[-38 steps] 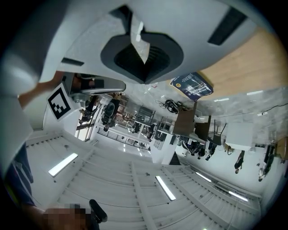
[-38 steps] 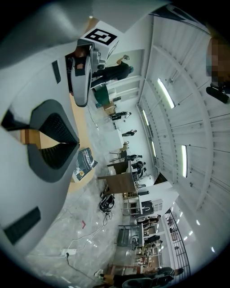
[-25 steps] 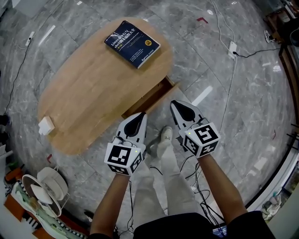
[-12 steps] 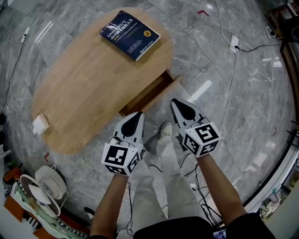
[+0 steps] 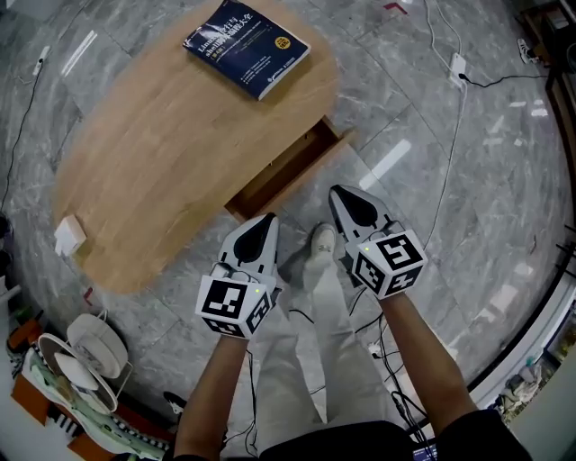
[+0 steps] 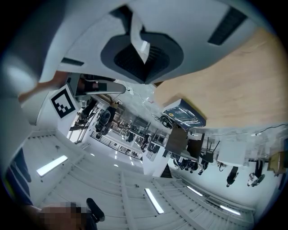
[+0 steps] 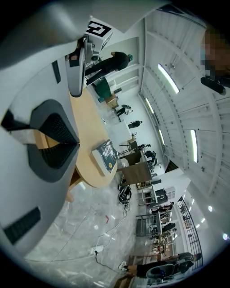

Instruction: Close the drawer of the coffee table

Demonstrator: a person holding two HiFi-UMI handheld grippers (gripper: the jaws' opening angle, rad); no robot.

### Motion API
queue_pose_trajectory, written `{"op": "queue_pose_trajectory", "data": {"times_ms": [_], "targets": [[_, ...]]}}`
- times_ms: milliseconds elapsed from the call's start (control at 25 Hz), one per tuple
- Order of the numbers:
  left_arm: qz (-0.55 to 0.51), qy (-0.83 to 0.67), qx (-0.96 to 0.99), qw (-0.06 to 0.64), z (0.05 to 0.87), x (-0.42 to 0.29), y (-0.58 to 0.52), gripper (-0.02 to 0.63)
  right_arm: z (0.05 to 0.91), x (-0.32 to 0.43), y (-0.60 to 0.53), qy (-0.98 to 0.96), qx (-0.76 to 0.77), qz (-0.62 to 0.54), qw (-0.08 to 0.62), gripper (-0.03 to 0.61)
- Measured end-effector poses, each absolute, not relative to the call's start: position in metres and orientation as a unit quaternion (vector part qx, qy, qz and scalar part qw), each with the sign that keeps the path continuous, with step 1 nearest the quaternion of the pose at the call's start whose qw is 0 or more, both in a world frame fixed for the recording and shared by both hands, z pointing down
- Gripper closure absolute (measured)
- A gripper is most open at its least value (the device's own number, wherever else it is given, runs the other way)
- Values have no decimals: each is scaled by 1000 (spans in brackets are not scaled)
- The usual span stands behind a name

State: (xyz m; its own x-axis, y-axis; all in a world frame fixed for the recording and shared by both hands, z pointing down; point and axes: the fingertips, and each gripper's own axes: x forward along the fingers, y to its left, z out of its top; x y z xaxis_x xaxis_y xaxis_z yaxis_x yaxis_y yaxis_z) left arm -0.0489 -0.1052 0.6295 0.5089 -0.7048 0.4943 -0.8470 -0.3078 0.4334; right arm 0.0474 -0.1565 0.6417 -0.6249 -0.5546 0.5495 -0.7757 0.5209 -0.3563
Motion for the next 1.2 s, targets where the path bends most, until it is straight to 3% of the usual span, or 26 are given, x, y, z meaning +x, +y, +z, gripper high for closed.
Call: {"op": "queue_pose_trajectory", "data": {"times_ms": [1200], "targets": [[134, -482, 788, 358, 716, -56, -85, 614, 747, 32, -124, -845, 360, 326, 222, 560]]}}
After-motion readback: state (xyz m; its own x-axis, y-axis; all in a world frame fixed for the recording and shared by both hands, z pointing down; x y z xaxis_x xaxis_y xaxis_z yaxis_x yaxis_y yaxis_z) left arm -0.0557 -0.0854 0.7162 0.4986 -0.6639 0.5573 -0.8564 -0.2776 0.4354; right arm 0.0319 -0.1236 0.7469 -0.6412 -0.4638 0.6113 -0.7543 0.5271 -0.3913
